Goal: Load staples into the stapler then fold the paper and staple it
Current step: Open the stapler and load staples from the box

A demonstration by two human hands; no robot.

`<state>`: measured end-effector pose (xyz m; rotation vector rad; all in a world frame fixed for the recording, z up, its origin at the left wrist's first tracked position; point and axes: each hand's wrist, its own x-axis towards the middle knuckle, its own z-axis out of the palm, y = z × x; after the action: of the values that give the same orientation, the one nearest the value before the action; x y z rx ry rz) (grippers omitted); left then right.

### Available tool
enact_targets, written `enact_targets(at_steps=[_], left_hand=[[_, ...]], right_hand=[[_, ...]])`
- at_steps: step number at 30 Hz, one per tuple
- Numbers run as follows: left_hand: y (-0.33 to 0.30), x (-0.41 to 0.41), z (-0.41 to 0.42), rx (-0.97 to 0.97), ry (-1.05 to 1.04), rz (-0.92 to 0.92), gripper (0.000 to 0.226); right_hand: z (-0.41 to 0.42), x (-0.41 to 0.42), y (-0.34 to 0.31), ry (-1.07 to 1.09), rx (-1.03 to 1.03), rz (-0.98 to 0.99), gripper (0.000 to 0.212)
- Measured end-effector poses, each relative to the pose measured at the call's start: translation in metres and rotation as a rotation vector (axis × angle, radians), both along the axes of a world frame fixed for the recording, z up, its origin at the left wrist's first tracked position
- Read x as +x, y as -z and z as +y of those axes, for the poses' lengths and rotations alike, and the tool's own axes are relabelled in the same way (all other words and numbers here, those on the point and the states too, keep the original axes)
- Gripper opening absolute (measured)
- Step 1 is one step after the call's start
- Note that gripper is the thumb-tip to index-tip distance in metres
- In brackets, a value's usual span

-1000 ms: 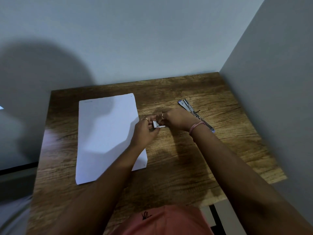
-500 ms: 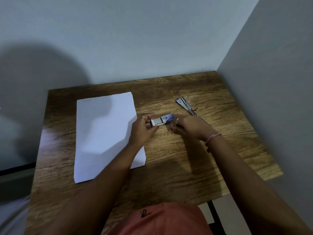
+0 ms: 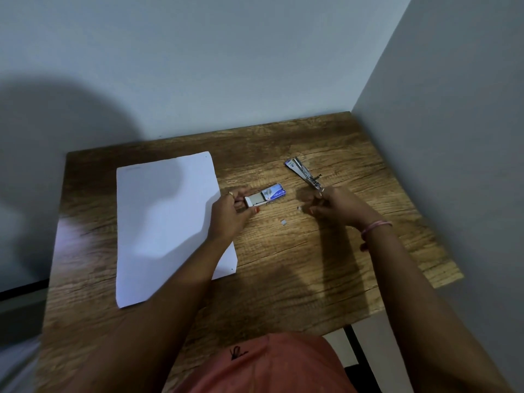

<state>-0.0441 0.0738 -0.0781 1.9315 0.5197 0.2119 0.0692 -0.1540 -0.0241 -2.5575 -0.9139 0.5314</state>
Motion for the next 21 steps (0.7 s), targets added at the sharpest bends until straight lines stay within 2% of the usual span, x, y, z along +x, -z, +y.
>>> enact_targets(at_steps=[2,8,15,21], left_hand=[[0.0,0.0,0.0,0.004,-0.001,-0.002,0.052],[-0.002,0.0,-0.001,0.004,-0.006,0.001,0.052],[-0.004,0.0,-0.002,0.003,-0.012,0.011,0.051],[-0.005,-0.002,-0.003,-0.011,-0.013,0.005,0.049]], right_hand=[[0.0,0.001,0.002,-0.022,-0.026,0.008,0.025],[0.011,0.003,0.006,-0.129,-0.088,-0.148,0.019],[0.027,0.009,0.004,-0.191,-0.181,-0.207,0.017],[0.07,-0.005,-0.006,-0.257,0.055,-0.282,0.021]])
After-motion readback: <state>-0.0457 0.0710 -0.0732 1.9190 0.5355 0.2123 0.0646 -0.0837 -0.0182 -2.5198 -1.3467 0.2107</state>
